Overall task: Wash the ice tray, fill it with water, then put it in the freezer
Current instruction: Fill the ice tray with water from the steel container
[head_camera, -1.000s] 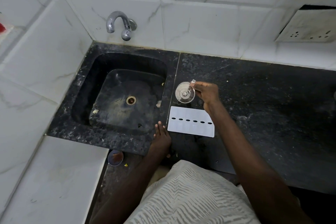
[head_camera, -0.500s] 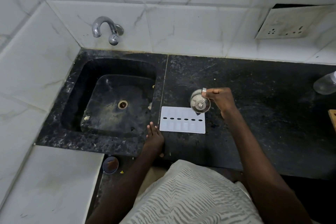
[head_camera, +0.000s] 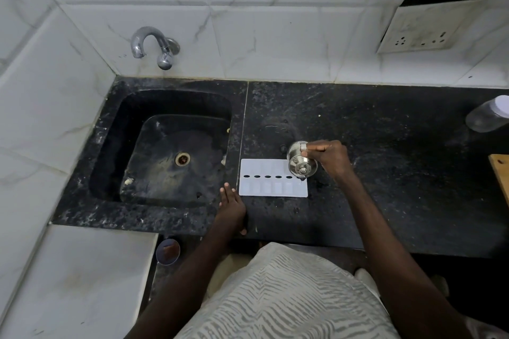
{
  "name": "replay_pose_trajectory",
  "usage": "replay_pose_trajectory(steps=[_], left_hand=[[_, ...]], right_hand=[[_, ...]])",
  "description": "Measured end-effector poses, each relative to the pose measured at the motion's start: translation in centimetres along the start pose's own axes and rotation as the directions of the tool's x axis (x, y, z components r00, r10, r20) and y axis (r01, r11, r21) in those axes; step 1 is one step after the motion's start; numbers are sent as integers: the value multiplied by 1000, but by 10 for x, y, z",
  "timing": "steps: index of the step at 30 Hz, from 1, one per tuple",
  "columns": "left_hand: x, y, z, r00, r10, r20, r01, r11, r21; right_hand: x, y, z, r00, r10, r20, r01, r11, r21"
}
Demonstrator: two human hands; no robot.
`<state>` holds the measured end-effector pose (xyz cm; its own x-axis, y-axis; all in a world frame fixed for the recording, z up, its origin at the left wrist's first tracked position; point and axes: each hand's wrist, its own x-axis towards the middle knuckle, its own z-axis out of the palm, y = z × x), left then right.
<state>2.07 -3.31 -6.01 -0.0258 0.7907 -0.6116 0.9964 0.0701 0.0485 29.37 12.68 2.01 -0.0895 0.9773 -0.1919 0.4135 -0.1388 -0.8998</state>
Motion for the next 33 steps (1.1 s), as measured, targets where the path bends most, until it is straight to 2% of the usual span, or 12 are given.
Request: replay_pose_trajectory(steps=[9,33], left_hand=[[2,1,1,1000,-22,3,22,1000,0],[1,3,0,1000,-25,12,25,1000,18]], right_hand=[[-3,-1,-2,999,-51,2,51,998,-43],[-2,-13,-2,997,4,-72,4,993,115]])
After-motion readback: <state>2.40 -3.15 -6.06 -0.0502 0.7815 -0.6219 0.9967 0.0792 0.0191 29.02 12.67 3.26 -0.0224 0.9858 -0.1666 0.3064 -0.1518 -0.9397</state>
